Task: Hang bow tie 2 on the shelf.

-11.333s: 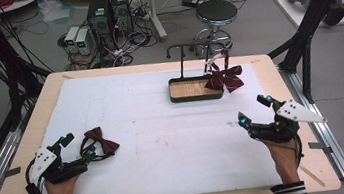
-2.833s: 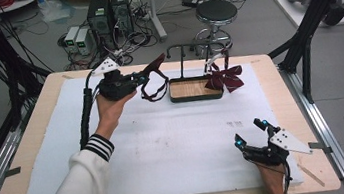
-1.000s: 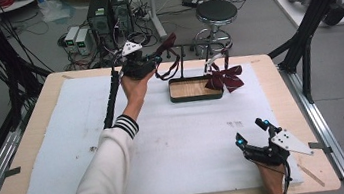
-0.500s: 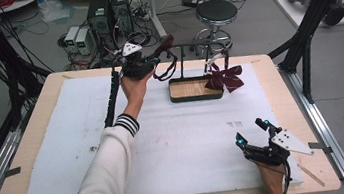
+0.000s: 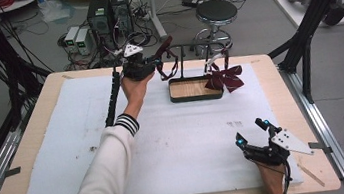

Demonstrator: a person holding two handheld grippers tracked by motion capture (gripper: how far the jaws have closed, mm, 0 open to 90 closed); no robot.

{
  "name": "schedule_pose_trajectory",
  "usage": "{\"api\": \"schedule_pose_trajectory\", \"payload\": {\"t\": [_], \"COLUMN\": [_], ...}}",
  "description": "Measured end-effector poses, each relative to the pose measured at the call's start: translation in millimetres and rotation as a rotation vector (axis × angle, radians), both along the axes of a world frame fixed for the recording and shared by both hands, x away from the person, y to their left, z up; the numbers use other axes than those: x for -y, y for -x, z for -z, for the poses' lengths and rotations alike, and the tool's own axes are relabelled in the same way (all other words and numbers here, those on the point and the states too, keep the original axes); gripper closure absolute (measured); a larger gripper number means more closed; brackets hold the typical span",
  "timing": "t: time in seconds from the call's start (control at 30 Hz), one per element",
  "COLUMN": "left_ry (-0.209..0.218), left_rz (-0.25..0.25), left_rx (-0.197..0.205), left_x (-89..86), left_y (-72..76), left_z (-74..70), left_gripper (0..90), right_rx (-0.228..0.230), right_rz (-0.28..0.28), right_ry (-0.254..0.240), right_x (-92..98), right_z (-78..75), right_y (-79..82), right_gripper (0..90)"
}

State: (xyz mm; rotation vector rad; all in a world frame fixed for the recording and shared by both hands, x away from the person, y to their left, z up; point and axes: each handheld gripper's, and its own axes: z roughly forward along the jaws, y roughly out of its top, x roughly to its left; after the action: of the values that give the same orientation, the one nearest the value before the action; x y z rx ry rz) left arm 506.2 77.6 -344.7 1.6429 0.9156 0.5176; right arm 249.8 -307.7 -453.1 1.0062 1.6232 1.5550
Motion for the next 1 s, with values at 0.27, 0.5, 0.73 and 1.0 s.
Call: {"api": "schedule_pose_trajectory", "payload": {"t": [0.27, 0.5, 0.73, 1.0], "left_ry": [-0.005, 0.011, -0.026, -0.02], "left_rz": [0.051, 0.123, 0.199, 0.213], "left_rx": [0.053, 0.068, 0.122, 0.191], "left_x": [-10.1, -30.7, -69.5, -129.7], "left_y": [1.6, 15.4, 61.4, 130.7], "left_z": [-1.6, -2.7, 3.1, 16.5], "left_gripper": [18.4, 12.8, 11.8, 11.8], "right_rx": [0.0, 0.002, 0.003, -0.003], "right_rz": [-0.001, -0.001, 0.0, 0.009], "right_ry": [0.008, 0.009, 0.016, 0.031], "right_x": [-0.2, -0.8, -1.2, -2.6], "right_z": [0.0, 0.0, -0.1, -0.4], "right_y": [-0.1, 0.0, 0.1, -0.7], "right_gripper": [11.1, 11.1, 11.1, 11.1]}}
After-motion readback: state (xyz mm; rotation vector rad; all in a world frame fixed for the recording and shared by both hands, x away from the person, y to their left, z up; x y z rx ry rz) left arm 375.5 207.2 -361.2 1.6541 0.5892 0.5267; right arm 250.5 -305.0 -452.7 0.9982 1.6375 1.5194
